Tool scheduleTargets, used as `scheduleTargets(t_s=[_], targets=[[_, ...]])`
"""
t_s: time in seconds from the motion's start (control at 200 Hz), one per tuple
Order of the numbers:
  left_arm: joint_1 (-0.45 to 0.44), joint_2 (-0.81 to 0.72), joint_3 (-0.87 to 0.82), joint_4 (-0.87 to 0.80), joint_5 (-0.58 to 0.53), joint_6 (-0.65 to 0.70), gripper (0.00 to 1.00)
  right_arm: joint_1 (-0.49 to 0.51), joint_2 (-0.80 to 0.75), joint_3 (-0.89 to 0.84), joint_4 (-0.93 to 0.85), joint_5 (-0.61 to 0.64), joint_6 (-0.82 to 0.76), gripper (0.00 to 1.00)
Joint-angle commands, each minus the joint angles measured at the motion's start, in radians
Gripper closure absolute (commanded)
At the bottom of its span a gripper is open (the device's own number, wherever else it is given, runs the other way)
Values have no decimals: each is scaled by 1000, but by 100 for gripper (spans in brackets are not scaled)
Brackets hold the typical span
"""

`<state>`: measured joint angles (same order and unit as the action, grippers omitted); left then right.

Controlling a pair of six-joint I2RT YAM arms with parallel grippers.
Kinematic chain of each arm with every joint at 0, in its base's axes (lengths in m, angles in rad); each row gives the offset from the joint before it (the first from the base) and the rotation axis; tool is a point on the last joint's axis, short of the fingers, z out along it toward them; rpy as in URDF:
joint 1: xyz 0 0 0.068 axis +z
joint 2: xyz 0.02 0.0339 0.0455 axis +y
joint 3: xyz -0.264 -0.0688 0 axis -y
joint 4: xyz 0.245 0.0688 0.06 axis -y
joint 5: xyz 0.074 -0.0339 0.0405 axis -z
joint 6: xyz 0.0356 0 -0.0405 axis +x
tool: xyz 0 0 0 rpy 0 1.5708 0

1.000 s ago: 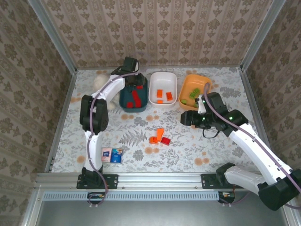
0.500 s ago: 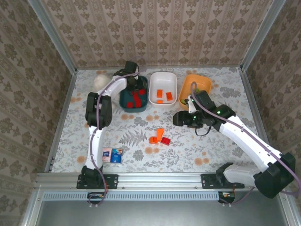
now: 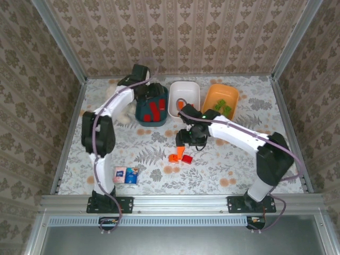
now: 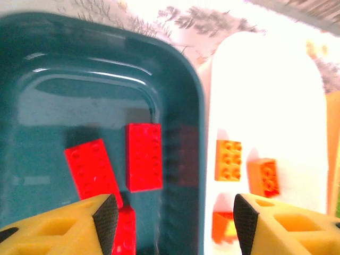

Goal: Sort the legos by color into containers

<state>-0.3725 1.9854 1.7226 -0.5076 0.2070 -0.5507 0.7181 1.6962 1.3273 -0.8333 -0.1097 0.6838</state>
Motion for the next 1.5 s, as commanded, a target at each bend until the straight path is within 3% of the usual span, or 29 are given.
scheduleTargets(t_s=[0.0, 0.22, 0.39, 0.65, 0.925, 1.085, 1.22, 1.495], targets=[[-19, -169, -143, 50, -41, -26, 38, 25, 99, 82, -95, 55, 135, 34], [-64, -451, -496, 99, -42, -55, 38, 49, 226, 153, -91, 36, 227, 36], [-74, -612, -676, 71, -43, -68, 38, 50, 298, 173, -89, 26, 256, 40], [-77, -801, -819, 1, -29, -87, 39, 53, 356, 182, -60, 23, 274, 56], [-129, -943, -920, -51, -33, -116, 40, 45, 278, 236, -84, 123, 241, 75], [-208, -985, -998, -22, -50, -158, 40, -17, 200, 339, -128, 227, 147, 78], [-280, -993, -1039, 1, -83, -192, 40, -111, 206, 421, -95, 235, 62, 78], [-347, -967, -1030, 46, -110, -216, 40, -276, 482, 740, 30, 166, -62, 79]])
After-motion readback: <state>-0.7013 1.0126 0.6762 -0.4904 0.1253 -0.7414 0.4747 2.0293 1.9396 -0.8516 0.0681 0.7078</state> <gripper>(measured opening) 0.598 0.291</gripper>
